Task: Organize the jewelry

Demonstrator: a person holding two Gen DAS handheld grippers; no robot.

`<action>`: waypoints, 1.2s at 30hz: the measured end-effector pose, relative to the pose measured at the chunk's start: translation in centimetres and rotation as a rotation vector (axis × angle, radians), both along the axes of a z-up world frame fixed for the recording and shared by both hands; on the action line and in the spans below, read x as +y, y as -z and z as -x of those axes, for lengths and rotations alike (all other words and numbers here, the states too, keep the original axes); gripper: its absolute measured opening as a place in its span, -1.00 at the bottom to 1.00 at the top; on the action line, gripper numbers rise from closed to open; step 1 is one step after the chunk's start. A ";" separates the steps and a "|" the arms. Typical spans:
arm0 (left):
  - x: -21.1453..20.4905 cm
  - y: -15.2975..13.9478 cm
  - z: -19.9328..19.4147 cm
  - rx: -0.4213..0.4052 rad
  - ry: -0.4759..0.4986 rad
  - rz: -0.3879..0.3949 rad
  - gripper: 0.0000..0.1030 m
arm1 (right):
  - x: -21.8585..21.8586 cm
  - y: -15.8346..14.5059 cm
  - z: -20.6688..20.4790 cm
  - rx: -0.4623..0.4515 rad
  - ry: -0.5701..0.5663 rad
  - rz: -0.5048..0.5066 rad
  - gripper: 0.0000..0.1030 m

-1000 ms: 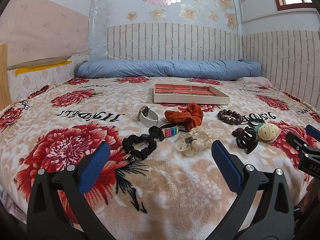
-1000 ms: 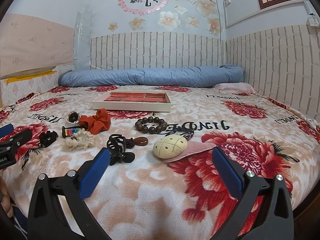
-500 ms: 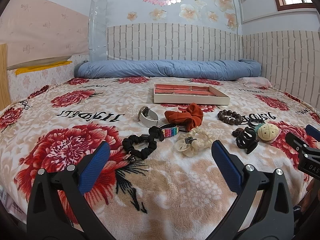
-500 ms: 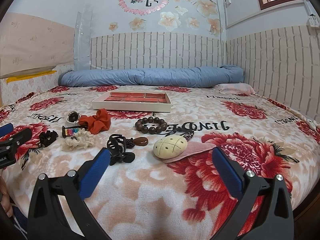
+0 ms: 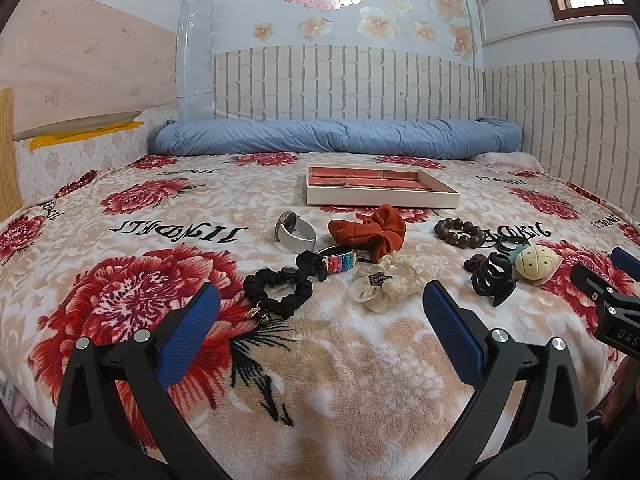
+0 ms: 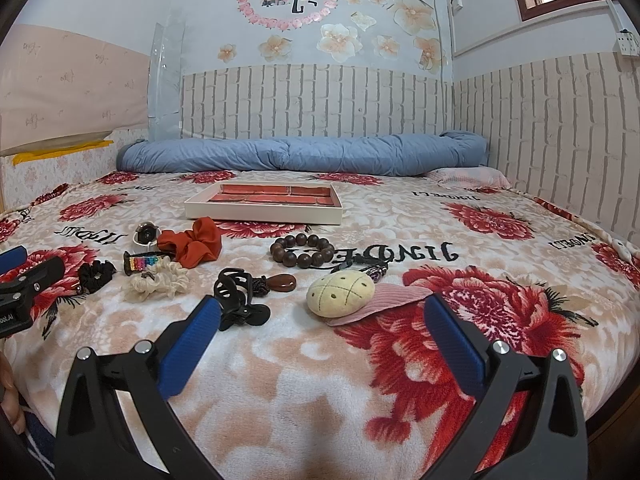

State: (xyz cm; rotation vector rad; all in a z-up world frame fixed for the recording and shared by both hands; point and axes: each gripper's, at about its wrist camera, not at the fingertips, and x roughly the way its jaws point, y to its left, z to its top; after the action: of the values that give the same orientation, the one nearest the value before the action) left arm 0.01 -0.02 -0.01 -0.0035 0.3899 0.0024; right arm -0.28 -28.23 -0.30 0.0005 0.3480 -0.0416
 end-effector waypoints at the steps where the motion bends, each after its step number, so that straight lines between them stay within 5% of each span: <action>1: 0.0 0.0 0.0 0.001 0.001 0.000 0.90 | 0.0 0.0 0.0 -0.001 0.000 0.001 0.93; 36: 0.4 0.5 -0.5 0.054 0.016 0.019 0.90 | -0.9 0.1 0.0 0.011 0.007 -0.031 0.93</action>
State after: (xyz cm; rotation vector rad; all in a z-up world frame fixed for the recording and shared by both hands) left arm 0.55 0.34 -0.51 -0.0192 0.4438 -0.0173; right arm -0.27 -29.13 -0.41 0.0318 0.3593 -0.0429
